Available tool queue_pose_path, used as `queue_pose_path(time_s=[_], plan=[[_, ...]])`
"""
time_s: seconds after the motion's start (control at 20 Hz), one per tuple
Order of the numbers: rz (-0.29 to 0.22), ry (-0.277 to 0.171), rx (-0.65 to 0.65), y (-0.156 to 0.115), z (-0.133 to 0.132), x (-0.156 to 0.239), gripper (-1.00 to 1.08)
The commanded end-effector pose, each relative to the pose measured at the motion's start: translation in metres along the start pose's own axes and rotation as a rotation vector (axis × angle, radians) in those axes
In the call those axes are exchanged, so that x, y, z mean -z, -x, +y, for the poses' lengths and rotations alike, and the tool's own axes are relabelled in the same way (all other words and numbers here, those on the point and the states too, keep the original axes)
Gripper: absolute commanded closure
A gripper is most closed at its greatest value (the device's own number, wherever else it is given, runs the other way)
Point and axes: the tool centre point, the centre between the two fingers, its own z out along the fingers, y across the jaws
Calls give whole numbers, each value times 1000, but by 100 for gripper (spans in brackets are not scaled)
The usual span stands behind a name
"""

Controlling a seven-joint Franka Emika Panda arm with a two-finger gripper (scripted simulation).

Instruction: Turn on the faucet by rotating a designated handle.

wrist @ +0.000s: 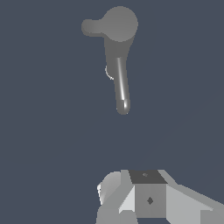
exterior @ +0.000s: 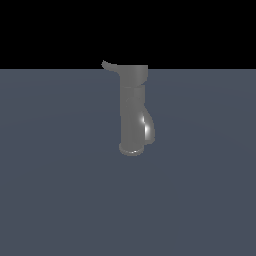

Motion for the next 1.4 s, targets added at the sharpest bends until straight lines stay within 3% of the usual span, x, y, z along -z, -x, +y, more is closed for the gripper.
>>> queue_pose_path(time_s=[0.0,0.6,1.35], plan=[[0,1,-1,0,0,0,108],[-1,-8,-99,-23,-3,-3,108],[-12,-29,-423,-96,-16,-25,108]])
